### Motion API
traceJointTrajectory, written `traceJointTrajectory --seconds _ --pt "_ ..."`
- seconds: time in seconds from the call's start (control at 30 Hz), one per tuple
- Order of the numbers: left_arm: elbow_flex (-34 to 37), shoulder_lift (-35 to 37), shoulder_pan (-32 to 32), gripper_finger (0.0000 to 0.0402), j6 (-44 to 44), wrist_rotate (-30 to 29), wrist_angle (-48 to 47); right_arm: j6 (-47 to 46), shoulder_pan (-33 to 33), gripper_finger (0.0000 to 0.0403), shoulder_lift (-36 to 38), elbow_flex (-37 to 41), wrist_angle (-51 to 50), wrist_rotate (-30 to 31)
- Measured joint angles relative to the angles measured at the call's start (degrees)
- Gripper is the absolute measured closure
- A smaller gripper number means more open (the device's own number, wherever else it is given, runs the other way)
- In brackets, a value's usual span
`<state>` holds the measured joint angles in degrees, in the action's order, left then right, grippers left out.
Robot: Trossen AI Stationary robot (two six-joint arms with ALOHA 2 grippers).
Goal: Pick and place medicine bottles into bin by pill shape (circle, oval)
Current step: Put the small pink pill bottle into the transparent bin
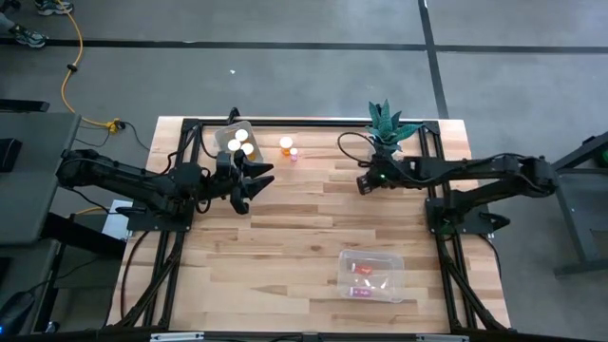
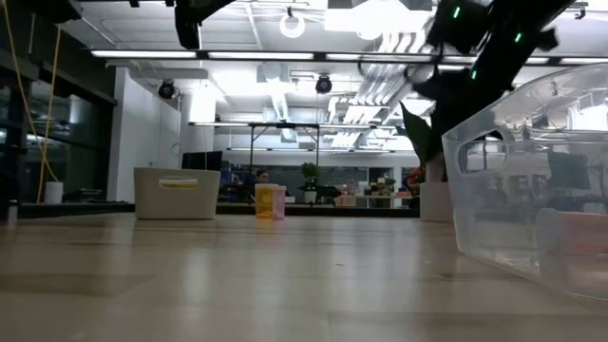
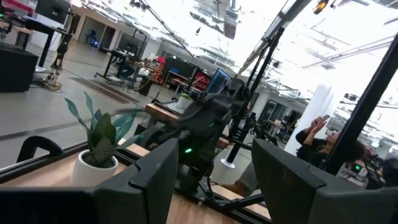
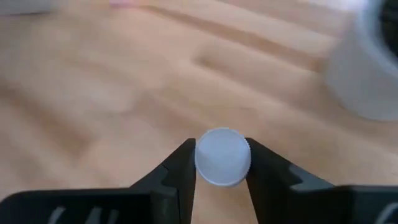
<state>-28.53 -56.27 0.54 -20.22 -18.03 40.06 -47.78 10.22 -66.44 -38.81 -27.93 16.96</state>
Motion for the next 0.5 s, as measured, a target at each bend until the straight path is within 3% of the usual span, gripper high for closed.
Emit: traceJointTrajectory --seconds 0.17,0.27,0.4,0.5 --pt "0.0 0.0 0.0 0.0209 0.67 0.97 -0.97 1.19 -11.37 0.0297 6.32 -1.0 6.91 -8.1" --pt "0.0 -0.02 -0.02 0.0209 -0.6 1.07 -2.67 -2.83 -19.59 0.0298 7.52 -1.0 14.18 -13.53" --pt "0.0 -0.02 -0.02 0.0209 -0.66 1.38 -3.53 -9.44 -29.97 0.0299 5.21 -1.04 24.69 -17.28" --pt "0.0 -0.02 -0.02 0.0209 -0.65 1.4 -3.58 -11.53 -35.78 0.0299 1.0 -4.21 23.34 -19.35"
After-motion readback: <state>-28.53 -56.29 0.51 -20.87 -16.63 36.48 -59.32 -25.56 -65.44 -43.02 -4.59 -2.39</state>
